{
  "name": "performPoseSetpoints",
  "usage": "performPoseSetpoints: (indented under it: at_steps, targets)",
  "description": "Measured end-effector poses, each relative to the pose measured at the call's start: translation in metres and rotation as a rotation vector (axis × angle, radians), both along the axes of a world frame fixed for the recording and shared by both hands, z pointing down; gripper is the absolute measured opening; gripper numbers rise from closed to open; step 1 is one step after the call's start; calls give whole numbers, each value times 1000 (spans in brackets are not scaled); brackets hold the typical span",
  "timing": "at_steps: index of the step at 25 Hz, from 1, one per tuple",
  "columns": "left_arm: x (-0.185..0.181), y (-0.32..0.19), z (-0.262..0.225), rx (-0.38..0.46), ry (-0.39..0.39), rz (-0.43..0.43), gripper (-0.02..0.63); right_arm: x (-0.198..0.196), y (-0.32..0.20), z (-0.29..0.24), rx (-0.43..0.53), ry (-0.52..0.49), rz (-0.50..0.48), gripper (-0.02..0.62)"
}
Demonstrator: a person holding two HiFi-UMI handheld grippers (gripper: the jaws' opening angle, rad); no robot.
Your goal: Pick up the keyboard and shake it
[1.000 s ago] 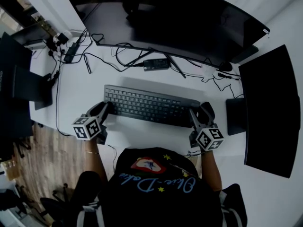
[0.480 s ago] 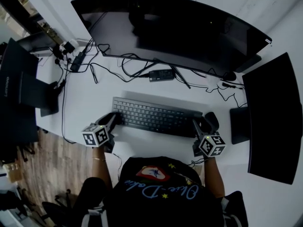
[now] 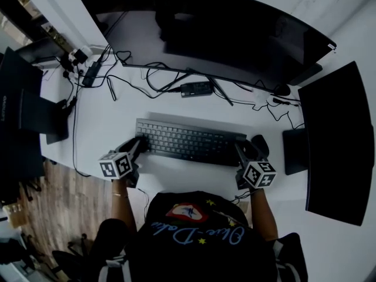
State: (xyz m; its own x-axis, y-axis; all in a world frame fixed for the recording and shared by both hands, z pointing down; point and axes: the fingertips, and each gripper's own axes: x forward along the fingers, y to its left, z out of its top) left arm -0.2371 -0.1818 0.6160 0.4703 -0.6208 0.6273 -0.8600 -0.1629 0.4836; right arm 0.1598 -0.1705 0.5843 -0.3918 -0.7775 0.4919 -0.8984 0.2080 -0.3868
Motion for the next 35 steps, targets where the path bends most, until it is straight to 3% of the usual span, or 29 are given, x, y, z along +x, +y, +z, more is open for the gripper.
performPoseSetpoints:
  at_steps: [18,35]
  targets:
    - [3,3,16,-63,-27,-5,95,4,-1,22,-86,9,23,166]
    - [3,-1,20,-64,-63,-22,94,3,-5,37,-149,41,45,156]
